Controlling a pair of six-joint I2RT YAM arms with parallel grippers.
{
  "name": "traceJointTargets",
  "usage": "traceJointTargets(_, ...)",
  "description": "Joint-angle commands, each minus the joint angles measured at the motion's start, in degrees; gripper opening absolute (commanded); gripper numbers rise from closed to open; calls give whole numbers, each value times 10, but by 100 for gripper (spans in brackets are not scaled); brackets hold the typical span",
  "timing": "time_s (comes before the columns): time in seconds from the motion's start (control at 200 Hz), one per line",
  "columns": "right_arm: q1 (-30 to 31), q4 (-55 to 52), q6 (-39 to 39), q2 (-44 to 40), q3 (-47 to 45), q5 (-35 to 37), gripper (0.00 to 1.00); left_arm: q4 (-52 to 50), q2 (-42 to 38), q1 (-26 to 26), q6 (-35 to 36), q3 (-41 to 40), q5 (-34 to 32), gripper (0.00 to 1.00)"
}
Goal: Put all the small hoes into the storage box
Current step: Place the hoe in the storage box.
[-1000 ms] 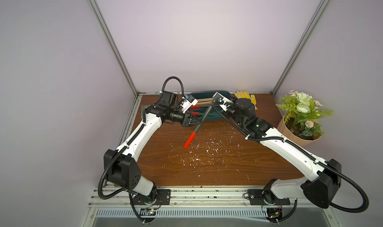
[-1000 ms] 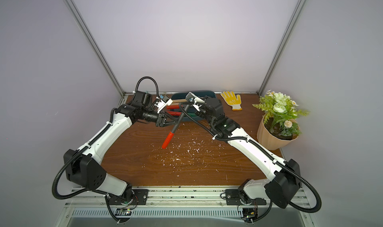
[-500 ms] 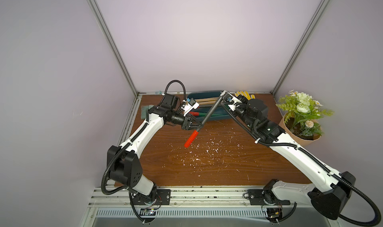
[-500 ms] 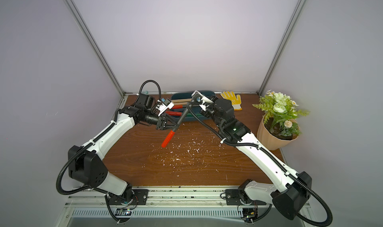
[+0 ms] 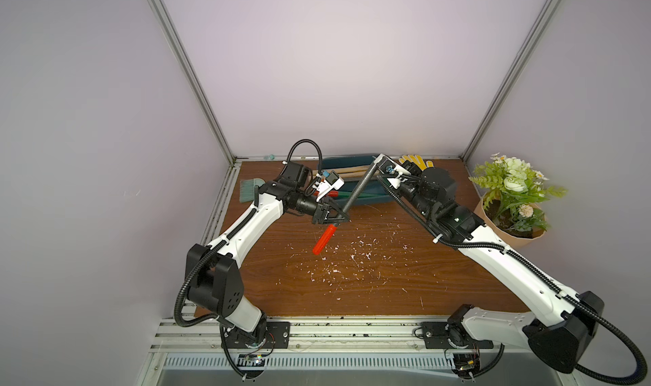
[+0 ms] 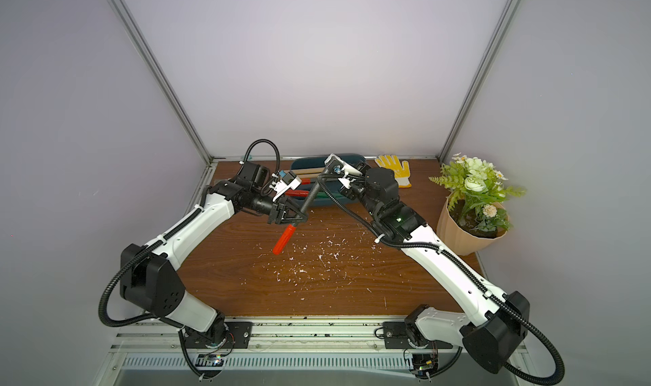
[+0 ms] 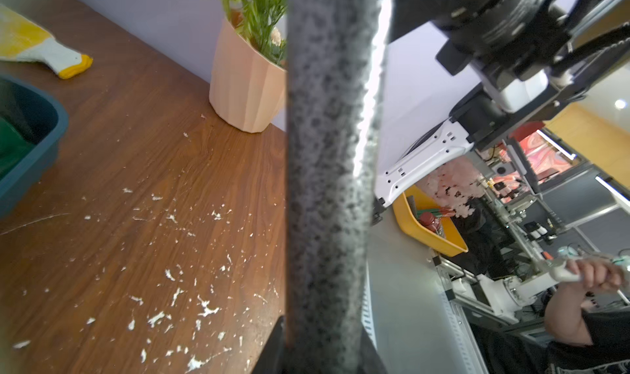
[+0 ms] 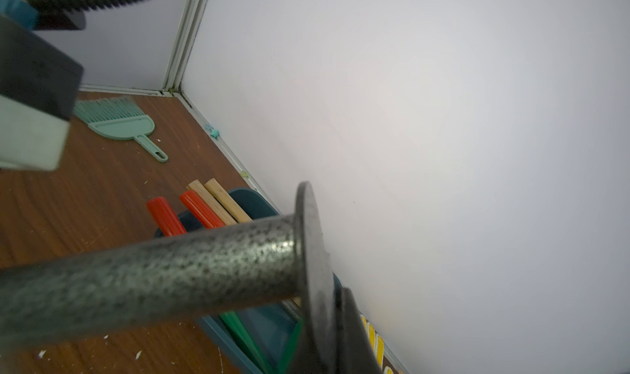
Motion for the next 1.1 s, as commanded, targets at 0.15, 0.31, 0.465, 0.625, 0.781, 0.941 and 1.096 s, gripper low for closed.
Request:
traceJointTargets(0.15,9,85,28,-45,4,-14,0,-9,-4,-2,-29,30,-80,0)
traceJointTargets(0.31,7,51,42,-53,-12,38,33,-8,-10,-2,-74,66,-275,0)
traceJointTargets(0.465,-1,39,74,-70,-33,31,38,-4,-5,-9,-97,137,-471,0)
traceJointTargets(0.625,-19,16,105,-74,-27,48,38,-2,16,-62,-56,165,-709,0)
traceJointTargets(0.781,-45,-11,131,-76,-21,51,38,2,82,-95,2,199,-876,0)
traceJointTargets(0.941,-71,-9,145,-96,-48,38,38,15,132,-135,72,232,-1019,0)
traceJointTargets(1.096,-98,3,163,-112,-78,16,37,45,173,-144,123,266,-1072,0)
